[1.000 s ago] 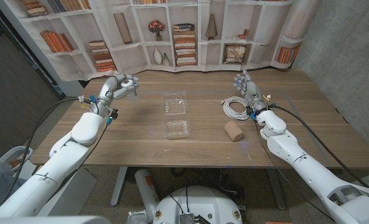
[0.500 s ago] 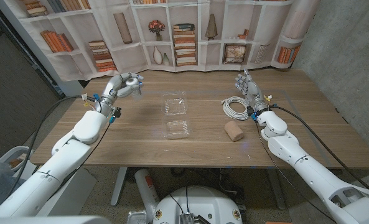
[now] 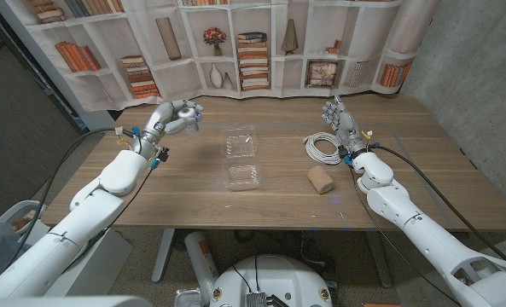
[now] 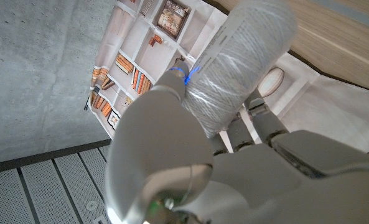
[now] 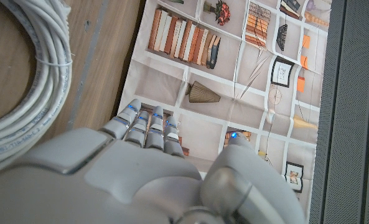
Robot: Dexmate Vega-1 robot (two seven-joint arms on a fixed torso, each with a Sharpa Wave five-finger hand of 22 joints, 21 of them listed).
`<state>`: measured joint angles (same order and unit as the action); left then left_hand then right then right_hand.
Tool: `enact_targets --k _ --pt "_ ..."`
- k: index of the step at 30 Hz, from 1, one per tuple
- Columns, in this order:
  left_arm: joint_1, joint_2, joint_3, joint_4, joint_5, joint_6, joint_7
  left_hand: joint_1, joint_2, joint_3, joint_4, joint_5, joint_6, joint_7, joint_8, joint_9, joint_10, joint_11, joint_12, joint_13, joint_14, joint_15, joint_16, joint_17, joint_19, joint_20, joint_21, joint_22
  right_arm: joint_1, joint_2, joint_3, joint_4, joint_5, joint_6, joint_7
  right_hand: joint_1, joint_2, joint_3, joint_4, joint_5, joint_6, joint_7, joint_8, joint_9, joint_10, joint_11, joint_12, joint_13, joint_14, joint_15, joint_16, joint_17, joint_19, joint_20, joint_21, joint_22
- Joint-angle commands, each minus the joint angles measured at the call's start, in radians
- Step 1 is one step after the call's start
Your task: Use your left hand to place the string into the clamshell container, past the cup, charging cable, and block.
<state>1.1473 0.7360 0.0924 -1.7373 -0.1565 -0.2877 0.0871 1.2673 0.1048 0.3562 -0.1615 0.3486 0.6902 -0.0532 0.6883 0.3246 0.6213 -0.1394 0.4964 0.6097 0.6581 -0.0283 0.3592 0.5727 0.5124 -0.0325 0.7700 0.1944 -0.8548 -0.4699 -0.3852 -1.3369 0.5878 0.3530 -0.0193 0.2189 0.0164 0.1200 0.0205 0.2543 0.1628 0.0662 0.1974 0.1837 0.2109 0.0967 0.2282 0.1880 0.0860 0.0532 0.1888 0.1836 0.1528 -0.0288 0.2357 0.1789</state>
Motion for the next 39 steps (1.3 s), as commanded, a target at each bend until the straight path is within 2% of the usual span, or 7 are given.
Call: enact_targets --k 1,3,6,17,27,39 --pt "-0.024 0.014 0.017 0.040 -0.096 -0.076 -0.115 0.005 0.013 0.106 0.012 0.007 0.014 0.005 0.013 -0.001 0.034 -0.021 -0.002 0.006 0.054 -0.094 -0.002 0.004 0.010 -0.014 0.011 0.003 0.008 0.007 -0.008 0.004 -0.005 -0.001 -0.001 0.011 0.007 0.001 -0.001 -0.004 0.009 0.001 0.003 0.005 0.009 -0.001 0.002 0.004 0.011 0.002 0.003 0.002 0.007 0.001 0.000 0.005" --pt "-0.026 0.013 0.018 0.042 -0.096 -0.084 -0.119 0.006 0.013 0.107 0.012 0.007 0.018 0.013 0.015 -0.002 0.036 -0.021 -0.003 0.009 0.055 -0.091 -0.003 0.005 0.014 -0.014 0.016 0.002 0.009 0.008 -0.008 0.006 -0.006 -0.001 -0.002 0.011 0.007 0.001 -0.001 -0.004 0.009 -0.001 0.002 0.005 0.010 -0.002 0.002 0.004 0.010 0.002 0.002 0.002 0.007 0.001 -0.001 0.005" --pt "-0.026 0.016 0.019 0.037 -0.078 -0.080 -0.110 0.006 0.013 0.109 0.011 0.008 0.018 0.014 0.017 -0.002 0.037 -0.018 -0.004 0.011 0.057 -0.091 -0.003 0.007 0.014 -0.014 0.019 0.001 0.009 0.009 -0.009 0.007 -0.006 -0.001 -0.002 0.011 0.007 0.001 -0.001 -0.004 0.009 -0.001 0.002 0.005 0.011 -0.001 0.002 0.004 0.010 0.002 0.002 0.002 0.007 0.001 -0.001 0.005" --pt "-0.052 0.042 0.047 0.021 -0.083 -0.075 -0.171 0.009 0.011 0.116 0.009 0.009 0.019 0.016 0.024 0.000 0.043 -0.014 -0.006 0.019 0.061 -0.092 -0.004 0.012 0.014 -0.016 0.028 -0.002 0.014 0.013 -0.010 0.013 -0.007 0.002 -0.001 0.010 0.008 0.000 -0.002 -0.004 0.010 -0.001 0.002 0.005 0.009 0.000 0.001 0.004 0.011 0.002 0.002 0.002 0.008 0.001 -0.003 0.005" --pt "-0.050 0.071 0.068 -0.026 -0.059 -0.040 -0.187 0.008 0.009 0.121 0.010 0.010 0.017 0.017 0.027 -0.001 0.044 -0.013 -0.009 0.026 0.061 -0.087 -0.006 0.016 0.013 -0.013 0.035 -0.003 0.021 0.019 -0.009 0.028 0.000 0.007 0.010 0.010 0.008 -0.001 -0.002 -0.004 0.010 -0.001 0.002 0.005 0.011 -0.001 0.002 0.004 0.012 0.002 0.002 0.002 0.009 0.001 -0.004 0.006" --pt "-0.035 0.090 0.084 -0.049 -0.048 -0.033 -0.193 0.007 0.007 0.125 0.010 0.010 0.014 0.016 0.029 -0.002 0.044 -0.012 -0.013 0.032 0.061 -0.088 -0.008 0.020 0.006 -0.012 0.040 -0.005 0.030 0.020 -0.012 0.036 0.001 0.006 0.019 0.010 0.009 -0.002 -0.003 -0.004 0.010 -0.002 0.001 0.005 0.011 -0.001 0.001 0.004 0.013 0.003 0.002 0.002 0.010 0.002 -0.006 0.006"
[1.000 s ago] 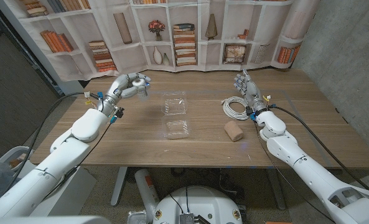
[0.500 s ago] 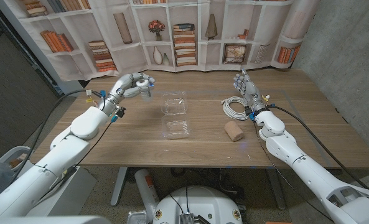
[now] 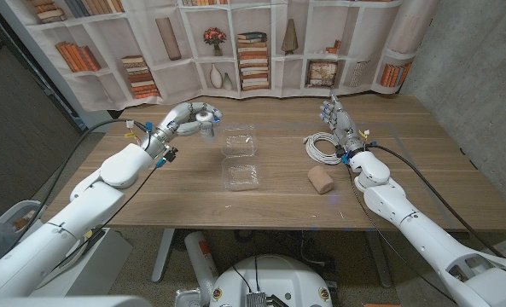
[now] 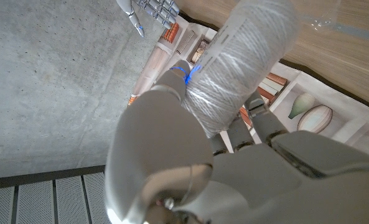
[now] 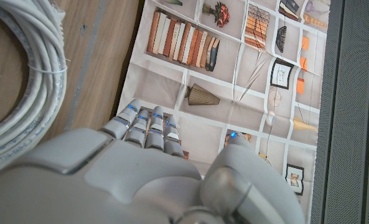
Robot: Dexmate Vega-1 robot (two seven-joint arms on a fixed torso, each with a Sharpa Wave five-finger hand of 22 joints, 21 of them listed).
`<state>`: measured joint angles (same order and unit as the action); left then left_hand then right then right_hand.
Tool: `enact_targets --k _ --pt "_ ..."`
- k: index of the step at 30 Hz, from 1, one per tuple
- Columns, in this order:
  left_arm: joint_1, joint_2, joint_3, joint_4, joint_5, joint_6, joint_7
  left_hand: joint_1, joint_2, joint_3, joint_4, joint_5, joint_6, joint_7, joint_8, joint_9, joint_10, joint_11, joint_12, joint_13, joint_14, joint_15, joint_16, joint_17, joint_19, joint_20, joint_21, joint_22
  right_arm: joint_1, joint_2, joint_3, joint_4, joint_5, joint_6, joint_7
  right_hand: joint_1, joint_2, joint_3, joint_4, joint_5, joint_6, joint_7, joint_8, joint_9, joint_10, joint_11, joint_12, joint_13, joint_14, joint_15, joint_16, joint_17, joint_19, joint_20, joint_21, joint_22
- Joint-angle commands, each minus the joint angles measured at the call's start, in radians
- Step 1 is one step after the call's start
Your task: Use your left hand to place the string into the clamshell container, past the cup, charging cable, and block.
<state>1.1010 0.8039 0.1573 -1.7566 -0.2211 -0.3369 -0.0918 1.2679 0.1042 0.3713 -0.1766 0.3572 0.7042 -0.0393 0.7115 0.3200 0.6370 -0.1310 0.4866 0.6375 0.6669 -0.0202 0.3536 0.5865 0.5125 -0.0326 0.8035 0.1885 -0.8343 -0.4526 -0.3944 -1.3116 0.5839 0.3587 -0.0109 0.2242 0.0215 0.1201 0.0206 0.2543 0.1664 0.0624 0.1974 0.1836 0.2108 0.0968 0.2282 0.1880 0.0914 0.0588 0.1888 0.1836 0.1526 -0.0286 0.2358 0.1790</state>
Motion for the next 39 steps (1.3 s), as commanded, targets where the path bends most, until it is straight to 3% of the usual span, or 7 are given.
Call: enact_targets --k 1,14,39 --pt "0.013 0.025 0.020 -0.034 0.017 0.017 -0.016 0.007 0.007 0.110 0.025 0.002 -0.001 0.002 0.006 0.002 0.028 -0.019 -0.004 0.005 0.052 -0.095 -0.003 0.006 0.006 -0.012 0.008 0.001 0.010 0.003 -0.003 0.011 0.004 0.000 0.011 0.005 0.003 -0.002 -0.003 -0.004 0.006 0.003 0.001 0.005 0.011 -0.003 0.001 0.004 0.008 -0.002 0.002 0.002 0.011 0.002 -0.006 0.006" --pt "0.033 0.051 0.032 -0.071 0.027 0.036 -0.021 0.006 0.005 0.117 0.025 0.002 -0.003 0.004 0.011 0.003 0.031 -0.020 -0.009 0.013 0.053 -0.095 -0.005 0.011 0.001 -0.012 0.016 0.000 0.005 -0.001 0.000 0.002 0.006 0.000 0.011 0.005 0.005 -0.003 -0.004 -0.004 0.006 0.002 0.001 0.005 0.012 -0.002 0.001 0.004 0.008 -0.001 0.001 0.002 0.012 0.003 -0.008 0.006" --pt "0.005 0.080 0.102 -0.105 0.091 0.124 -0.034 -0.003 -0.002 0.126 0.028 0.002 -0.009 0.000 0.015 -0.003 0.033 -0.019 -0.020 0.028 0.051 -0.095 -0.014 0.018 -0.014 -0.007 0.029 -0.001 0.016 0.003 -0.004 0.021 0.009 0.000 0.025 0.005 0.006 -0.004 -0.006 -0.004 0.006 0.002 0.000 0.005 0.012 -0.002 0.000 0.004 0.009 -0.002 0.001 0.002 0.015 0.003 -0.012 0.006"
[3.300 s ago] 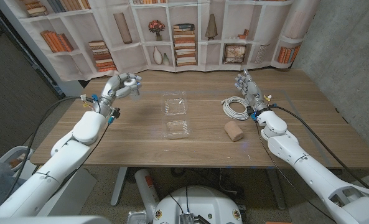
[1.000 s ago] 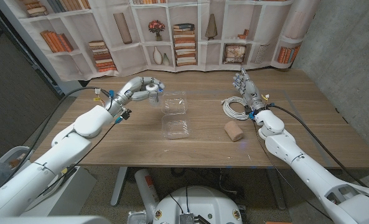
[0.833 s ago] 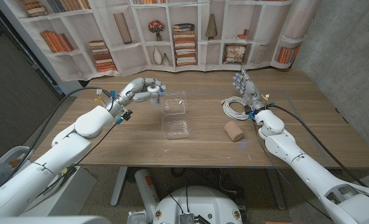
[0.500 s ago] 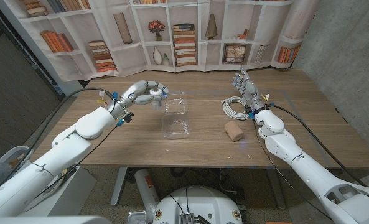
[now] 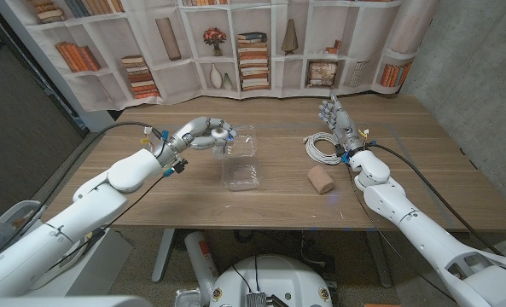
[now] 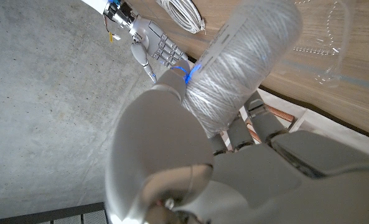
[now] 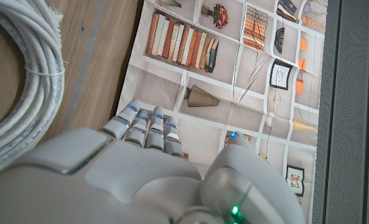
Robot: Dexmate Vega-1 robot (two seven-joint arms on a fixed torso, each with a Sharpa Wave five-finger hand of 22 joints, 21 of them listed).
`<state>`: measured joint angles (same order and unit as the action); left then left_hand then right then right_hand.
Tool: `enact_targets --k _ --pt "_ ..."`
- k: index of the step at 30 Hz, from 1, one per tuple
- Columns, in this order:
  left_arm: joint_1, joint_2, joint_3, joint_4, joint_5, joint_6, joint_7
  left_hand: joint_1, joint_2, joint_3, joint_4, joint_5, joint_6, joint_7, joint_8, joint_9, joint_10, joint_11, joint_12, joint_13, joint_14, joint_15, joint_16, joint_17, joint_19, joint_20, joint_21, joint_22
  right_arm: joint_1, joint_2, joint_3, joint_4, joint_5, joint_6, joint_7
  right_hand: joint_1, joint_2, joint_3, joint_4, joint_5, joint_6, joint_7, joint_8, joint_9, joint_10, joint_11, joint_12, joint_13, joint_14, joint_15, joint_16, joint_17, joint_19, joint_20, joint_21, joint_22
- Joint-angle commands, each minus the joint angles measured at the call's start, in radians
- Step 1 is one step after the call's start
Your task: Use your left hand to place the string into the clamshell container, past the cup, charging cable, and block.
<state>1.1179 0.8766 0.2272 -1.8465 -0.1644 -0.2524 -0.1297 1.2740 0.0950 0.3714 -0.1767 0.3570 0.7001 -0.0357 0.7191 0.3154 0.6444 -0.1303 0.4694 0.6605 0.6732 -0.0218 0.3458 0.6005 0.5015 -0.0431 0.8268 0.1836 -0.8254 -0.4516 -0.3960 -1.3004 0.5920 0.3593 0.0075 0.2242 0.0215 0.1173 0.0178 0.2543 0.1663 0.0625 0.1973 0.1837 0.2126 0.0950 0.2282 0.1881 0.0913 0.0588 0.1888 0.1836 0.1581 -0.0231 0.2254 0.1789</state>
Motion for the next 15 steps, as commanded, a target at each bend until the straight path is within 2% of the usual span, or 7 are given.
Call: enact_targets --k 1,15 --pt "-0.014 0.007 0.035 -0.014 0.039 0.039 0.005 -0.009 0.007 0.126 0.028 0.002 -0.005 -0.004 0.007 0.002 0.026 -0.021 -0.003 0.005 0.045 -0.093 -0.006 0.004 -0.003 0.004 0.006 0.004 0.008 0.002 -0.002 0.010 0.001 -0.001 0.007 0.006 0.006 -0.001 -0.003 -0.004 0.006 0.002 0.000 0.005 0.010 -0.001 0.000 0.004 0.008 -0.002 0.000 0.002 0.009 -0.003 -0.001 0.006" --pt "-0.042 -0.026 0.077 0.035 0.038 0.012 0.001 -0.012 0.006 0.133 0.029 0.002 -0.009 -0.003 0.008 -0.002 0.024 -0.022 -0.010 0.013 0.043 -0.095 -0.011 0.007 -0.017 0.010 0.009 0.002 0.011 0.004 -0.001 0.020 0.003 0.000 0.012 0.005 0.007 -0.002 -0.004 -0.005 0.007 0.002 0.000 0.005 0.011 0.001 0.000 0.004 0.008 -0.001 0.000 0.002 0.010 -0.003 -0.003 0.006"
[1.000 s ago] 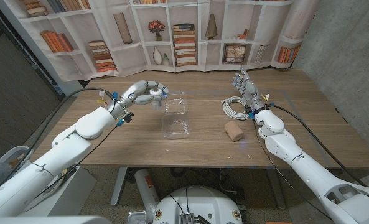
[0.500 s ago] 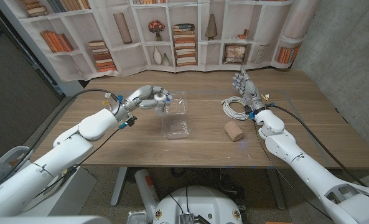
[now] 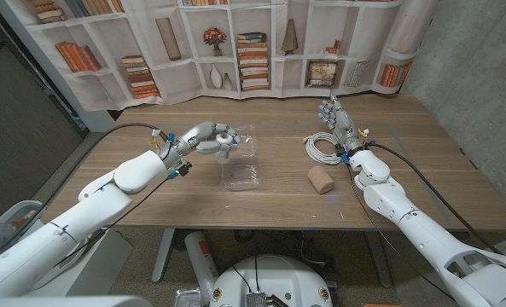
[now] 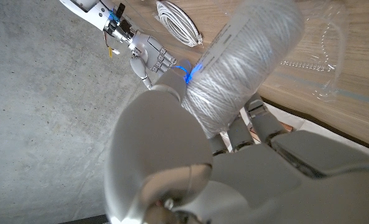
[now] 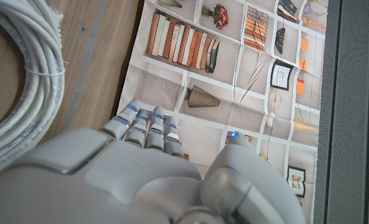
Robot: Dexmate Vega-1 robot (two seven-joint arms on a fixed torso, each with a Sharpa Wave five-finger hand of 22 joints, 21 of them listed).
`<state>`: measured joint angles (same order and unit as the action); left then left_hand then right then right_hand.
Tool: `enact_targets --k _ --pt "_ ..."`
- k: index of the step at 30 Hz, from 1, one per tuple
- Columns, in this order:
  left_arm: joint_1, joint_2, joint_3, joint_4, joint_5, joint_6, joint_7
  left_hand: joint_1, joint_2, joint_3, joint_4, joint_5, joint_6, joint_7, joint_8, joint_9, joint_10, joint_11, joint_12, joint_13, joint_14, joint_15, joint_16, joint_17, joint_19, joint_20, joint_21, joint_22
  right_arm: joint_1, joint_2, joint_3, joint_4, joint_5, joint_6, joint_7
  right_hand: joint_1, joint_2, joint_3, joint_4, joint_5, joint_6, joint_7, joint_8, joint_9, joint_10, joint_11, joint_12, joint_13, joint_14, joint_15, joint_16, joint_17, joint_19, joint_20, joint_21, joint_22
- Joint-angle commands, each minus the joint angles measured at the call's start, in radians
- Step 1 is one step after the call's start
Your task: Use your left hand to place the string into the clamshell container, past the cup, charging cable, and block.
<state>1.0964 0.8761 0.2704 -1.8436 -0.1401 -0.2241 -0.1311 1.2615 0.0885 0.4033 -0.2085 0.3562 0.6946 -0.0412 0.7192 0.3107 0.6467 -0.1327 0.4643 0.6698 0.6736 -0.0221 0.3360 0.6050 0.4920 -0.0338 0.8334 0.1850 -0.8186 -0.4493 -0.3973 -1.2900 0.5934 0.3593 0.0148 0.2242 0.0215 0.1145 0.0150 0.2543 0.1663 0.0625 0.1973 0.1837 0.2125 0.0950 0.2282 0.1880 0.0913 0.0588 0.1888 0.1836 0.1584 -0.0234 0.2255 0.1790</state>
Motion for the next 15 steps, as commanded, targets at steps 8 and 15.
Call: enact_targets --k 8,15 --pt "-0.049 -0.054 0.070 0.074 0.022 -0.036 -0.001 -0.003 0.011 0.104 0.061 0.002 -0.002 0.003 0.010 0.000 0.021 -0.020 -0.008 0.006 0.040 -0.095 -0.005 0.004 -0.012 0.001 0.004 -0.001 0.001 -0.003 0.001 0.003 0.002 -0.003 0.004 0.005 0.008 0.000 -0.001 -0.005 0.007 0.002 0.000 0.005 0.012 0.000 0.000 0.004 0.009 -0.001 0.000 0.002 0.010 -0.002 -0.005 0.006" --pt "-0.071 -0.072 0.095 0.097 0.023 -0.047 -0.013 -0.007 0.010 0.106 0.063 0.000 -0.003 0.001 0.011 -0.001 0.023 -0.022 -0.010 0.008 0.042 -0.095 -0.008 0.005 -0.014 0.001 0.006 -0.001 -0.010 -0.010 0.007 -0.009 0.004 -0.003 -0.001 0.005 0.008 -0.001 -0.002 -0.005 0.006 0.002 0.000 0.005 0.011 -0.001 -0.001 0.004 0.009 -0.001 0.000 0.002 0.011 -0.002 -0.006 0.006"
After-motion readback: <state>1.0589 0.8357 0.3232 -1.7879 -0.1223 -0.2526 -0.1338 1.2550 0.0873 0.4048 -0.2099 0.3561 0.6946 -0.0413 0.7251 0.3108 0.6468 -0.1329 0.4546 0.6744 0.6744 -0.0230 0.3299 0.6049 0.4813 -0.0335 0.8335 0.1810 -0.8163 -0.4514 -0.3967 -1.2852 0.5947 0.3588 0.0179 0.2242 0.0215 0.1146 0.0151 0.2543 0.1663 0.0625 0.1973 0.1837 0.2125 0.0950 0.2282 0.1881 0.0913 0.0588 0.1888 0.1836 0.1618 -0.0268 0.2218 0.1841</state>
